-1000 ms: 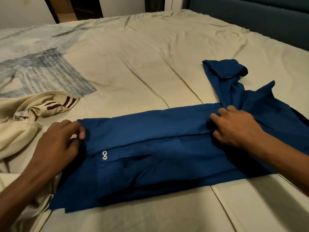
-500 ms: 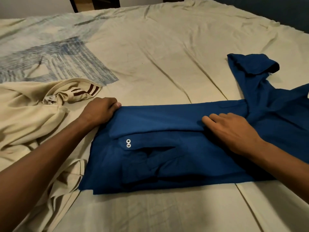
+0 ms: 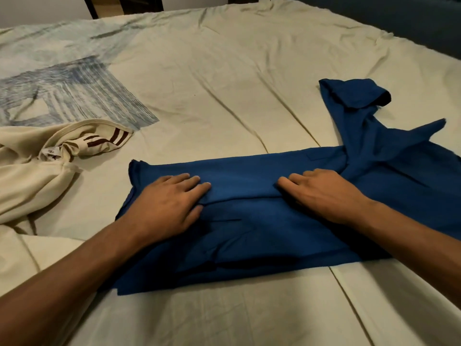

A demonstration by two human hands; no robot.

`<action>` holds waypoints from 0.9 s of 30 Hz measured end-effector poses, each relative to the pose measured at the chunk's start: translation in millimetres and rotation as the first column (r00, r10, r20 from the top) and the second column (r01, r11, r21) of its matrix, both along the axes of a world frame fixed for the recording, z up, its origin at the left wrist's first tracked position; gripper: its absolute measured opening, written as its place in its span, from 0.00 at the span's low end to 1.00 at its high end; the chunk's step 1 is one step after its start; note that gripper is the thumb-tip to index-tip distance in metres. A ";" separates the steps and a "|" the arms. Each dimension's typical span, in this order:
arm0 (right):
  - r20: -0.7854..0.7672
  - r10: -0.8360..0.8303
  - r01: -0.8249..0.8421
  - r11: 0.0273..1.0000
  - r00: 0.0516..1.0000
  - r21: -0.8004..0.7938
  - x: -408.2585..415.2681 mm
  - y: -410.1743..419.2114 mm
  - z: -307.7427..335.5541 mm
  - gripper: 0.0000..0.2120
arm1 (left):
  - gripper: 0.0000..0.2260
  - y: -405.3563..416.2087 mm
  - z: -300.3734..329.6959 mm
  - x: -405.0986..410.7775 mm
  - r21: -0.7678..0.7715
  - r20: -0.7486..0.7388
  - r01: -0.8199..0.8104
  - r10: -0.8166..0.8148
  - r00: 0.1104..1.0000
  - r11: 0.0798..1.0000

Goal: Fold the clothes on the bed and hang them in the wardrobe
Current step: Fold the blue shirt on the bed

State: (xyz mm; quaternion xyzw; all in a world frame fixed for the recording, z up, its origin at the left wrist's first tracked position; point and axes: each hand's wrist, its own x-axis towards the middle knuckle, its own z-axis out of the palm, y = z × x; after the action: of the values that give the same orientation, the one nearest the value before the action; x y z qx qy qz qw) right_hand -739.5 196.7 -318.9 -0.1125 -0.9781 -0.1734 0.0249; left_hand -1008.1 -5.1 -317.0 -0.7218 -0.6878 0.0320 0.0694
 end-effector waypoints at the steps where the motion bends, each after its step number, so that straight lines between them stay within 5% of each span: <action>1: -0.013 0.003 -0.003 1.000 1.000 0.005 1.4 0.2 1.8 0.14 | 0.23 -1.1 3.7 0.9 0.026 -0.024 0.005 -0.004 1.000 1.000; 4: -0.025 0.010 -0.010 0.999 1.000 -0.033 4.6 -1.6 6.7 0.13 | 0.21 -7.5 9.4 -0.7 0.049 -0.068 -0.038 0.041 0.997 0.998; 6: 0.032 0.013 -0.009 0.990 0.999 -0.142 5.3 -4.2 6.6 0.12 | 0.26 -10.3 12.0 0.1 -0.156 -0.133 -0.129 0.108 0.985 0.979; 9: 0.021 -0.055 0.059 0.956 0.998 -0.289 10.9 -4.0 8.6 0.18 | 0.46 -3.4 23.5 5.8 -0.535 -0.182 -0.310 0.251 0.951 0.786; 11: -0.078 -0.109 0.081 0.950 0.991 -0.302 17.0 -0.3 13.7 0.20 | 0.62 12.9 39.2 21.8 -0.574 -0.091 -0.279 0.278 0.956 0.770; 13: -0.189 -0.168 0.107 0.950 0.967 -0.294 27.4 8.5 18.3 0.19 | 0.64 36.1 50.5 48.0 -0.463 0.100 -0.165 0.237 0.966 0.871; 15: -0.306 -0.260 0.160 0.935 0.916 -0.316 40.0 22.9 22.3 0.15 | 0.57 63.9 54.9 78.1 -0.339 0.367 -0.052 0.183 0.912 0.939; 18: -0.433 -0.466 0.284 0.862 0.772 -0.420 69.0 64.0 28.7 0.08 | 0.25 122.8 49.9 124.8 -0.222 0.657 -0.011 0.158 0.737 0.975; 20: -0.460 -0.562 0.343 0.810 0.687 -0.476 88.6 98.0 32.5 0.10 | 0.13 166.4 39.5 147.8 -0.176 0.774 -0.067 0.180 0.607 0.982; 24: -0.267 -0.763 0.601 0.634 0.589 -0.486 126.0 167.6 46.5 0.23 | 0.10 247.8 19.9 184.9 -0.262 0.900 -0.244 0.328 0.289 0.934; 27: -0.005 -0.892 0.776 0.395 0.451 -0.491 142.2 197.7 55.6 0.25 | 0.16 285.2 12.6 208.7 -0.350 0.885 -0.305 0.420 0.203 0.886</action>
State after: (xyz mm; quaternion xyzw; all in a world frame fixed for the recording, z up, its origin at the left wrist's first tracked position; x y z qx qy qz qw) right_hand -597.3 394.4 -263.2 -0.6165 -0.7832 0.0699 0.0407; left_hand -799.5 280.1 -304.4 -0.4199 -0.7404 -0.3485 -0.3924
